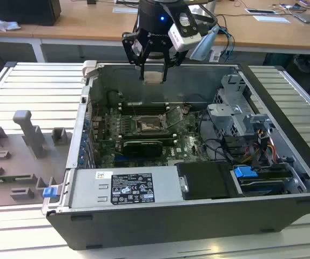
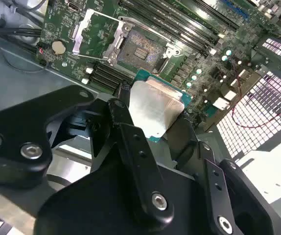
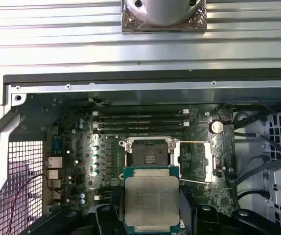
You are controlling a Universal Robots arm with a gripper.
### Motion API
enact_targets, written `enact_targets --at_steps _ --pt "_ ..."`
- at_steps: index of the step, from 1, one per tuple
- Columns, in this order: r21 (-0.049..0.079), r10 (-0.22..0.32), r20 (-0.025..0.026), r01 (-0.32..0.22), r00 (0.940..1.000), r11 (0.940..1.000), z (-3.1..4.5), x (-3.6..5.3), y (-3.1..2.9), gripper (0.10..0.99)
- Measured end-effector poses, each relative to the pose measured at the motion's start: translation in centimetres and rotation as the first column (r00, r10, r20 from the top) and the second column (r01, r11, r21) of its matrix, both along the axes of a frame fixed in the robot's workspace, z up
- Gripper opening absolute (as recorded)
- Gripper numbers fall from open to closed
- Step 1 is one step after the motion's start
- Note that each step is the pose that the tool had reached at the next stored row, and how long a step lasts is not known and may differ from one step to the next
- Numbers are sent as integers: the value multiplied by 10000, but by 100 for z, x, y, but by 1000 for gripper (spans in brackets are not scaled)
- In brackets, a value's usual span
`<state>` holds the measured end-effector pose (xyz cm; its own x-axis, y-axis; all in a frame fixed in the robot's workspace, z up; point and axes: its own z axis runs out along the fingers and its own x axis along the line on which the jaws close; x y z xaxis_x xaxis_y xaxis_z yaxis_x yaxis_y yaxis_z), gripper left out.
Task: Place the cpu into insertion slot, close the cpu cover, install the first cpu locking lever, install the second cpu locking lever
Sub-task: 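Place the cpu into insertion slot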
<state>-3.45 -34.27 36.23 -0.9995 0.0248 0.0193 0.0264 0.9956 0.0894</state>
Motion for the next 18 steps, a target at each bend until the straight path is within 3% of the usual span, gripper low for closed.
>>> enact_targets --at_steps 18 --pt "-7 -457 0 457 9990 9990 0 0 0 541"
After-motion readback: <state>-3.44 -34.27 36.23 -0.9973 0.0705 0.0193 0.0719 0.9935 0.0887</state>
